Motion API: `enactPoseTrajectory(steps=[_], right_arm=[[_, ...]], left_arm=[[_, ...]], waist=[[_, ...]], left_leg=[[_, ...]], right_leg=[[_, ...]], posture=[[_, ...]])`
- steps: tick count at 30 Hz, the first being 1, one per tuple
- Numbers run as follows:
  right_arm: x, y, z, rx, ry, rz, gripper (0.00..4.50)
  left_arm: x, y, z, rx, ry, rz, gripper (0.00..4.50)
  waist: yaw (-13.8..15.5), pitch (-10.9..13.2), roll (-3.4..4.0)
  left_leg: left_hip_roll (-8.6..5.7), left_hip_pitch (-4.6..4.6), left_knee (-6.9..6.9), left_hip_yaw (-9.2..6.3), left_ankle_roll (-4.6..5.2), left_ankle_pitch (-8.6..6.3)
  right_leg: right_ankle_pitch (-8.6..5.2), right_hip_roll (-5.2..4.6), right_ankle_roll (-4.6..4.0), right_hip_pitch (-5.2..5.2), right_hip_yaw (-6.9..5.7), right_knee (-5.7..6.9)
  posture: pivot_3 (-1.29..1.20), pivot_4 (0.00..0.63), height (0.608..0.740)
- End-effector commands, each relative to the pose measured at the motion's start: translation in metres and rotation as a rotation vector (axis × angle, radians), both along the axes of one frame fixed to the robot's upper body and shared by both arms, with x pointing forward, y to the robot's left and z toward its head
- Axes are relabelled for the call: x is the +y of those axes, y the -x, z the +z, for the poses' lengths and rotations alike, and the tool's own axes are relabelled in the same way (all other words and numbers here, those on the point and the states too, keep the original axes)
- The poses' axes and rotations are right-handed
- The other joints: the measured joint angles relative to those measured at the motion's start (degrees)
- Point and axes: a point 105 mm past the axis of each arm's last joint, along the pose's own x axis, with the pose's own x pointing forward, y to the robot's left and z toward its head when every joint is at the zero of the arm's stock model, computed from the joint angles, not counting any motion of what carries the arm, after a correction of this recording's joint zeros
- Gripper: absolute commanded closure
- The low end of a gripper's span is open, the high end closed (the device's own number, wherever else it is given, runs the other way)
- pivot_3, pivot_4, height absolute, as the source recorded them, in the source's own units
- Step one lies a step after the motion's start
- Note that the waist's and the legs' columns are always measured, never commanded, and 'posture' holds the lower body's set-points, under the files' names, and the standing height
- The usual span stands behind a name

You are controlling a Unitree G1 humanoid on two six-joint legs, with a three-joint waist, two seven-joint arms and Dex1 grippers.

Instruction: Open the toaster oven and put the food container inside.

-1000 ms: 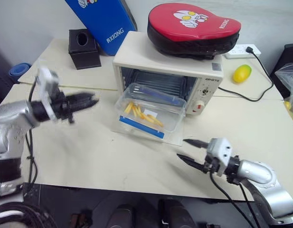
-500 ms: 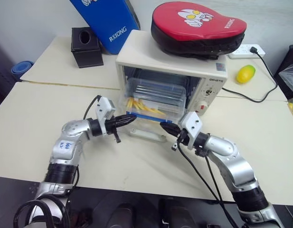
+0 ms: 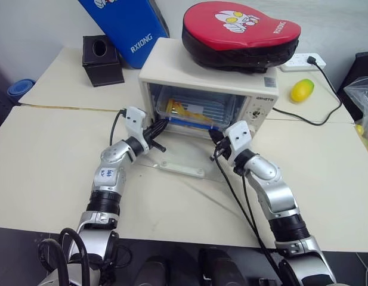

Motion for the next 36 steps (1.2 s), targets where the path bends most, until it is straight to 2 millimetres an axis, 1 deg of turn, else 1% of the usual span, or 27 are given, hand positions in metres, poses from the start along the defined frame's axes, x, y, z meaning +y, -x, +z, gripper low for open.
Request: enactPoseTrajectory(steps=[1,3,5,6,8,9,10,12,14,15,17,18,19,20,22,24,27,29,30,32,34,35,36], right_arm=[[0.017,0.025,0.011,0.003,-0.029,0.171,4.50],[0.013,0.044,0.017,0.013,-0.049,0.265,4.50],[-0.005,0.061,0.020,0.006,-0.026,0.327,4.50],[-0.011,0.065,0.020,0.012,-0.014,0.337,4.50],[-0.033,0.073,0.017,0.025,0.006,0.355,4.50],[-0.048,0.076,0.009,0.053,0.051,0.354,4.50],[-0.058,0.078,0.004,0.073,0.084,0.354,4.50],[-0.082,0.080,-0.013,0.130,0.158,0.345,4.50],[-0.095,0.081,-0.035,0.194,0.204,0.355,4.50],[-0.097,0.081,-0.043,0.216,0.216,0.362,4.50],[-0.094,0.080,-0.056,0.233,0.232,0.395,4.50],[-0.093,0.076,-0.062,0.245,0.238,0.387,4.50],[-0.093,0.073,-0.066,0.252,0.241,0.380,4.50],[-0.089,0.069,-0.068,0.249,0.229,0.384,4.50],[-0.077,0.063,-0.066,0.221,0.183,0.407,4.50],[-0.063,0.060,-0.058,0.186,0.107,0.438,4.50],[-0.049,0.055,-0.032,0.146,-0.117,0.447,4.50],[-0.044,0.056,-0.015,0.108,-0.201,0.472,4.50],[-0.043,0.057,-0.011,0.100,-0.219,0.480,4.50],[-0.045,0.055,0.008,0.045,-0.302,0.471,4.50],[-0.049,0.054,0.029,-0.014,-0.381,0.457,4.50],[-0.052,0.052,0.043,-0.053,-0.426,0.440,4.50],[-0.056,0.051,0.055,-0.083,-0.461,0.422,4.50]], left_arm=[[0.015,0.009,0.015,-0.032,0.025,-0.021,4.12],[0.022,0.026,0.018,-0.061,-0.023,-0.095,3.64],[0.033,0.047,0.023,-0.104,-0.078,-0.191,3.00],[0.036,0.055,0.024,-0.112,-0.089,-0.225,2.71],[0.052,0.069,0.023,-0.112,-0.147,-0.274,2.10],[0.063,0.076,0.020,-0.082,-0.185,-0.296,1.76],[0.071,0.080,0.018,-0.060,-0.209,-0.312,1.47],[0.079,0.101,0.022,-0.041,-0.254,-0.448,0.90],[0.080,0.123,0.036,-0.066,-0.263,-0.610,0.26],[0.080,0.127,0.040,-0.058,-0.269,-0.648,0.02],[0.079,0.136,0.045,-0.060,-0.267,-0.715,0.02],[0.077,0.138,0.047,-0.060,-0.260,-0.731,0.02],[0.075,0.139,0.049,-0.060,-0.254,-0.741,0.02],[0.072,0.140,0.050,-0.066,-0.247,-0.751,0.02],[0.067,0.143,0.056,-0.121,-0.207,-0.767,0.02],[0.066,0.141,0.059,-0.135,-0.153,-0.732,0.02],[0.071,0.139,0.057,-0.121,-0.084,-0.661,0.02],[0.078,0.132,0.055,-0.127,-0.046,-0.570,0.02],[0.081,0.130,0.055,-0.130,-0.030,-0.536,0.02],[0.095,0.118,0.055,-0.162,-0.012,-0.382,0.02],[0.107,0.115,0.054,-0.181,-0.023,-0.276,0.02],[0.115,0.114,0.050,-0.163,-0.041,-0.219,0.02],[0.121,0.117,0.049,-0.160,-0.061,-0.184,0.02]], waist=[[-0.06,0.00,0.00],[-0.19,0.00,0.00],[-0.13,0.00,0.01],[-0.02,0.00,0.01],[0.20,0.00,0.00],[0.25,0.00,0.01],[0.34,0.01,0.02],[0.33,0.01,0.02],[0.31,0.01,0.02],[0.31,0.01,0.02],[0.22,0.03,0.07],[0.20,0.04,0.08],[0.18,0.04,0.08],[0.02,0.05,0.10],[-0.37,0.05,0.09],[-0.53,0.05,0.10],[-0.89,0.05,0.10],[-1.12,0.06,0.11],[-1.06,0.06,0.11],[-1.01,0.06,0.11],[-0.98,0.06,0.11],[-0.99,0.06,0.11],[-1.04,0.06,0.11]], left_leg=[[0.00,-0.02,-0.01,0.00,0.00,0.00],[0.01,-0.03,-0.03,0.00,0.00,0.00],[0.01,-0.07,-0.07,-0.01,0.00,0.00],[0.01,-0.08,-0.07,-0.01,0.00,0.00],[0.01,-0.08,-0.05,-0.02,0.01,-0.01],[0.01,-0.07,-0.03,-0.03,0.02,-0.01],[0.01,0.00,-0.03,-0.04,0.02,-0.01],[0.02,0.15,-0.09,-0.08,0.06,-0.03],[0.03,0.19,-0.11,-0.08,0.12,-0.07],[0.03,0.19,-0.11,-0.08,0.13,-0.07],[0.04,0.19,-0.11,-0.08,0.13,-0.07],[0.04,0.19,-0.12,-0.08,0.13,-0.07],[0.05,0.20,-0.12,-0.08,0.13,-0.07],[0.05,0.19,-0.11,-0.07,0.13,-0.07],[0.06,0.20,-0.11,-0.05,0.12,-0.07],[0.06,0.20,-0.11,-0.05,0.11,-0.06],[0.09,0.17,-0.11,-0.06,0.08,-0.05],[0.09,0.16,-0.11,-0.05,0.08,-0.05],[0.09,0.16,-0.11,-0.05,0.08,-0.05],[0.08,0.15,-0.10,-0.06,0.08,-0.05],[0.08,0.15,-0.08,-0.06,0.09,-0.05],[0.08,0.16,-0.08,-0.06,0.08,-0.06],[0.08,0.15,-0.09,-0.06,0.08,-0.06]], right_leg=[[0.00,0.00,0.00,-0.02,0.01,0.01],[0.00,0.00,0.00,-0.03,0.02,0.01],[0.00,0.00,0.00,-0.04,0.02,-0.03],[0.00,0.00,0.00,-0.04,0.02,-0.06],[0.00,-0.01,0.00,0.02,0.01,-0.15],[0.00,-0.01,0.00,0.06,0.01,-0.25],[0.00,-0.01,0.00,0.14,0.01,-0.36],[0.00,-0.01,-0.01,0.34,-0.02,-0.53],[0.00,-0.02,-0.01,0.41,-0.02,-0.61],[-0.01,-0.03,-0.01,0.42,-0.02,-0.62],[-0.01,-0.04,-0.02,0.42,-0.02,-0.62],[-0.01,-0.04,-0.02,0.41,-0.02,-0.61],[-0.01,-0.04,-0.02,0.41,-0.02,-0.61],[-0.01,-0.04,-0.02,0.41,-0.02,-0.59],[-0.01,-0.02,-0.02,0.38,0.00,-0.55],[-0.01,-0.02,-0.02,0.36,0.00,-0.51],[-0.01,0.01,-0.02,0.30,-0.02,-0.46],[-0.01,0.01,-0.02,0.29,-0.01,-0.20],[-0.01,0.01,-0.02,0.29,-0.01,-0.21],[-0.01,0.01,-0.02,0.30,-0.01,-0.23],[-0.01,0.01,-0.02,0.30,-0.01,-0.23],[-0.01,0.01,-0.02,0.30,-0.01,-0.22],[-0.01,0.01,-0.02,0.29,-0.01,-0.23]], posture=[[0.00,0.150,0.740],[0.00,0.150,0.740],[0.00,0.150,0.740],[0.00,0.150,0.740],[0.00,0.150,0.740],[0.00,0.150,0.740],[0.00,0.150,0.740],[0.00,0.150,0.740],[0.00,0.150,0.740],[0.00,0.150,0.740],[0.00,0.150,0.740],[0.00,0.150,0.740],[0.00,0.150,0.740],[0.00,0.150,0.740],[0.00,0.150,0.740],[0.00,0.150,0.740],[0.00,0.150,0.740],[0.00,0.150,0.740],[0.00,0.150,0.740],[0.00,0.150,0.740],[0.00,0.150,0.740],[0.00,0.150,0.740],[0.00,0.150,0.740]])
